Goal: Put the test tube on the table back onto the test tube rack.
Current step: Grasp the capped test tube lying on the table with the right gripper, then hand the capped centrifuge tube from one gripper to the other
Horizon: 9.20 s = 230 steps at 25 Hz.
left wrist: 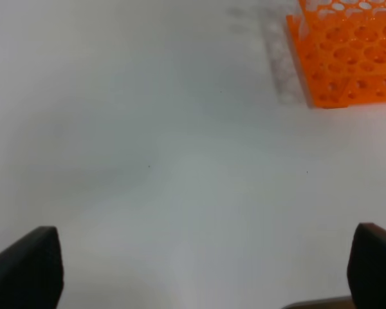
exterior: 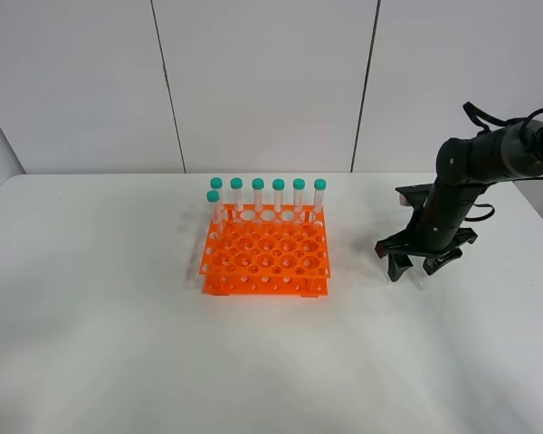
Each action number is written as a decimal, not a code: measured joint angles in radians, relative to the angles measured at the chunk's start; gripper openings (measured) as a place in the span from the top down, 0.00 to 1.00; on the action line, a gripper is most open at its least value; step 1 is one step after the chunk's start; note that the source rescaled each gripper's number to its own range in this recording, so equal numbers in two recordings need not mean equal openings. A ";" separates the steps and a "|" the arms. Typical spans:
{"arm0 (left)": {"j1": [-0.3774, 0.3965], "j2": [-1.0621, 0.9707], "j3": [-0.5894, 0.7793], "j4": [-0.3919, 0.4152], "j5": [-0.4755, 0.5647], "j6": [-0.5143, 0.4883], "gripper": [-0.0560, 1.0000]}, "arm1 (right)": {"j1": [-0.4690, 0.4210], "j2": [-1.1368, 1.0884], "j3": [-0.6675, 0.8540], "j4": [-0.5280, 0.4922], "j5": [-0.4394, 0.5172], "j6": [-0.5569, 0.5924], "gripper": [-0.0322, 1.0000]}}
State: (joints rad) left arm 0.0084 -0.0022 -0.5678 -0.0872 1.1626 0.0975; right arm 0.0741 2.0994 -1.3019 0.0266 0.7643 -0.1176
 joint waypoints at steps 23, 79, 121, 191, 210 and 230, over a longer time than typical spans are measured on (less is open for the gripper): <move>0.000 0.000 0.000 0.000 0.000 0.000 0.00 | 0.000 0.017 0.000 0.000 -0.001 0.031 0.78; 0.000 0.000 0.000 0.000 0.000 0.000 0.00 | 0.162 -0.281 -0.007 0.014 -0.219 -0.210 0.97; 0.000 0.000 0.000 0.000 0.000 0.000 0.00 | 0.447 -0.670 0.781 -0.491 -1.422 0.425 0.97; -0.279 1.060 -0.438 -0.622 -0.352 0.596 0.01 | 0.447 -0.671 0.883 -0.531 -1.484 0.421 0.97; -0.415 1.226 -0.458 -0.935 -0.434 0.848 0.02 | 0.447 -0.671 0.883 -0.531 -1.453 0.410 0.97; -0.580 1.522 -0.584 -0.985 -0.592 0.867 0.00 | 0.447 -0.671 0.883 -0.531 -1.437 0.404 0.97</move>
State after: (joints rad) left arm -0.5712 1.5196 -1.1519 -1.0724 0.5704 0.9645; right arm 0.5215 1.4285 -0.4190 -0.5047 -0.6732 0.2862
